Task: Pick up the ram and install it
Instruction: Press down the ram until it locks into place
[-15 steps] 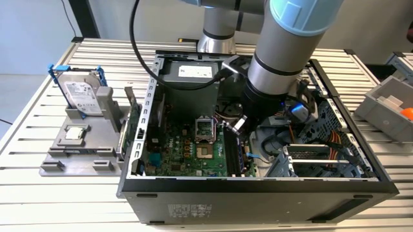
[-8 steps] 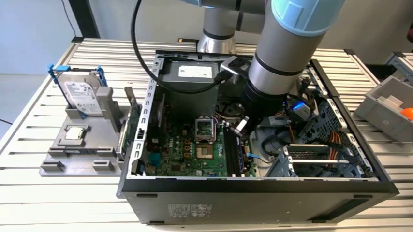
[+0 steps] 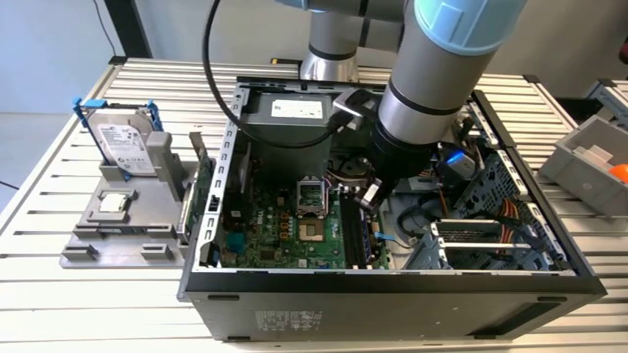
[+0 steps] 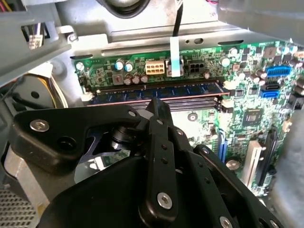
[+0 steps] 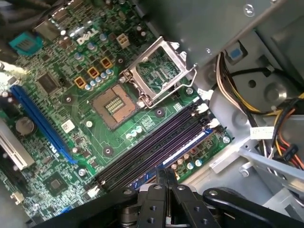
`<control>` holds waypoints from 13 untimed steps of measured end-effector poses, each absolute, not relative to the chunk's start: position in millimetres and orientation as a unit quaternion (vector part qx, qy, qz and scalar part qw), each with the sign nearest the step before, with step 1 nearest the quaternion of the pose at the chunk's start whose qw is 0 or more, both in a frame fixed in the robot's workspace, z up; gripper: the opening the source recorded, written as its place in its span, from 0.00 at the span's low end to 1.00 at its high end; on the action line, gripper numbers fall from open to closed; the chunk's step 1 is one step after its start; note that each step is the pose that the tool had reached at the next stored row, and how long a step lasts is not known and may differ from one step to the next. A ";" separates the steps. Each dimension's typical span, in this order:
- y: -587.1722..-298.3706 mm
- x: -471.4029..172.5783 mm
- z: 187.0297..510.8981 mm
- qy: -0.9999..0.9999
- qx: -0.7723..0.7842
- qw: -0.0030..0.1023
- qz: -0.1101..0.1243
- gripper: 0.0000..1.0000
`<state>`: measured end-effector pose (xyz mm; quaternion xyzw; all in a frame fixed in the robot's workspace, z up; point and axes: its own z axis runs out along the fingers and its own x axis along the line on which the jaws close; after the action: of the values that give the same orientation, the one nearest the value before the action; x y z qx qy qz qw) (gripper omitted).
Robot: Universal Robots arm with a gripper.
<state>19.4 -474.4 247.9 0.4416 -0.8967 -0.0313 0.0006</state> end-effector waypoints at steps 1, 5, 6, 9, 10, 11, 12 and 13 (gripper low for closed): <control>-474.4 19.4 247.9 -0.894 0.448 0.001 -0.031 0.00; -474.4 19.5 247.9 -0.882 0.471 0.002 -0.031 0.00; -474.4 19.6 247.9 -0.879 0.476 0.002 -0.031 0.00; -474.4 19.7 247.9 -0.869 0.494 0.002 -0.031 0.00; -474.4 19.8 247.9 -0.866 0.499 0.003 -0.031 0.00; -474.4 19.8 247.9 -0.863 0.504 0.003 -0.031 0.00; -474.4 19.9 247.9 -0.860 0.509 0.003 -0.031 0.00; -474.4 19.9 247.9 -0.857 0.515 0.003 -0.031 0.00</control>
<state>19.9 -474.4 247.9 0.5148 -0.8567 -0.0312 0.0032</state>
